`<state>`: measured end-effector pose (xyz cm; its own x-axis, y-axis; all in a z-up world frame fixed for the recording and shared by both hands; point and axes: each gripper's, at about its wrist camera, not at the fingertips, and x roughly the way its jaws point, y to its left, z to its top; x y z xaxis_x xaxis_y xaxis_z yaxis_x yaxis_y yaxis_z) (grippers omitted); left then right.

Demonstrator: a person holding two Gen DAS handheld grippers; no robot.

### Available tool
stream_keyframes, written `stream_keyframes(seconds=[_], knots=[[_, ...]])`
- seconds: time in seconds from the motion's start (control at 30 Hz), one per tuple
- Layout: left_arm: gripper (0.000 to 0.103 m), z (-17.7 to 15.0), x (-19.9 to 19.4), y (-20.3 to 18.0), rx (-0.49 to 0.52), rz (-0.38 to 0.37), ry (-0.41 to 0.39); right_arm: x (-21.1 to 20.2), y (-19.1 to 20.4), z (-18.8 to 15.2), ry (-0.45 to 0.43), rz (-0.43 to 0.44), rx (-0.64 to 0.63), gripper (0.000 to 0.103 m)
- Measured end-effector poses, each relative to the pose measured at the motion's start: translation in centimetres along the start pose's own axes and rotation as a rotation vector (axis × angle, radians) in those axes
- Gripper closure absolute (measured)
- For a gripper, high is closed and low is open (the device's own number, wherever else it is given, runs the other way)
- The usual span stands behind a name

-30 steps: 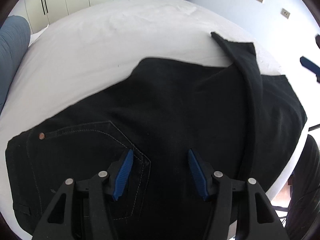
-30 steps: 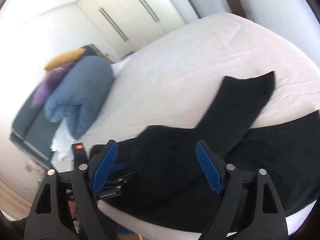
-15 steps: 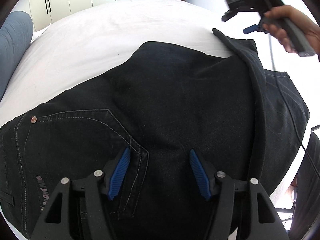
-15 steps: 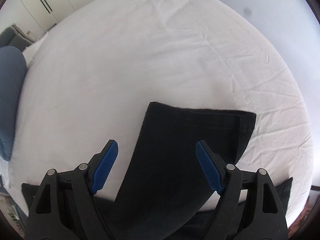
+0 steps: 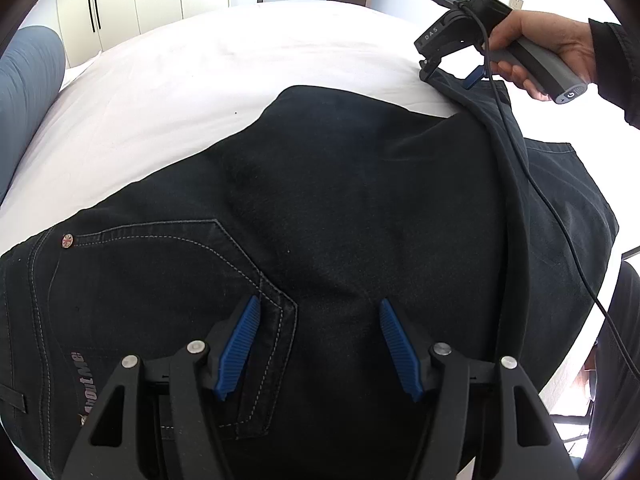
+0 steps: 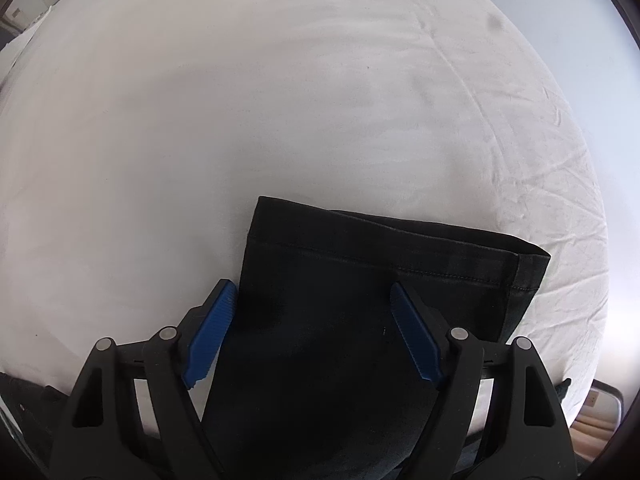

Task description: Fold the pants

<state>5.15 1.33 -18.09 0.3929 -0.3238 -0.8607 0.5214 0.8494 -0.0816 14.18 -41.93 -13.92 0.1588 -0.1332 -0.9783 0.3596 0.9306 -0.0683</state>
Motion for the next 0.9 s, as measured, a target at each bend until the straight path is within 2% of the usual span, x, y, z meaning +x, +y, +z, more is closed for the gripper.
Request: stream_keyframes(seconds=[0.2,0.43,0.5,0.57,0.67,0.77,0.9], knots=[[0.039,0.3,0.0,-0.4,-0.004,0.011,0.002,-0.6,0.1,1.1,0.017,0.098,0.067,0.031],[0.039,0.5,0.2,-0.6,-0.004,0.009,0.001,0.2,2.1,1.5,0.044,0.014,0.001,0.033],[0.039,0.4,0.2,-0.5,-0.003,0.006,0.002,0.3,2.4,1.7,0.034,0.029,0.001,0.044],[0.038,0.4,0.2,-0.5,-0.002,0.006,0.000,0.1,2.6,1.9,0.022,0.043,-0.013,0.071],[0.038,0.4,0.1,-0.5,-0.003,0.005,-0.001,-0.5,2.2,2.1,0.014,0.061,-0.029,0.092],[0.037,0.4,0.3,-0.7,-0.005,0.007,0.000,-1.3,0.5,1.9,-0.012,0.108,-0.006,0.099],[0.036,0.7,0.4,-0.8,-0.010,0.006,0.008,-4.6,-2.8,0.9,-0.130,0.232,0.068,0.100]])
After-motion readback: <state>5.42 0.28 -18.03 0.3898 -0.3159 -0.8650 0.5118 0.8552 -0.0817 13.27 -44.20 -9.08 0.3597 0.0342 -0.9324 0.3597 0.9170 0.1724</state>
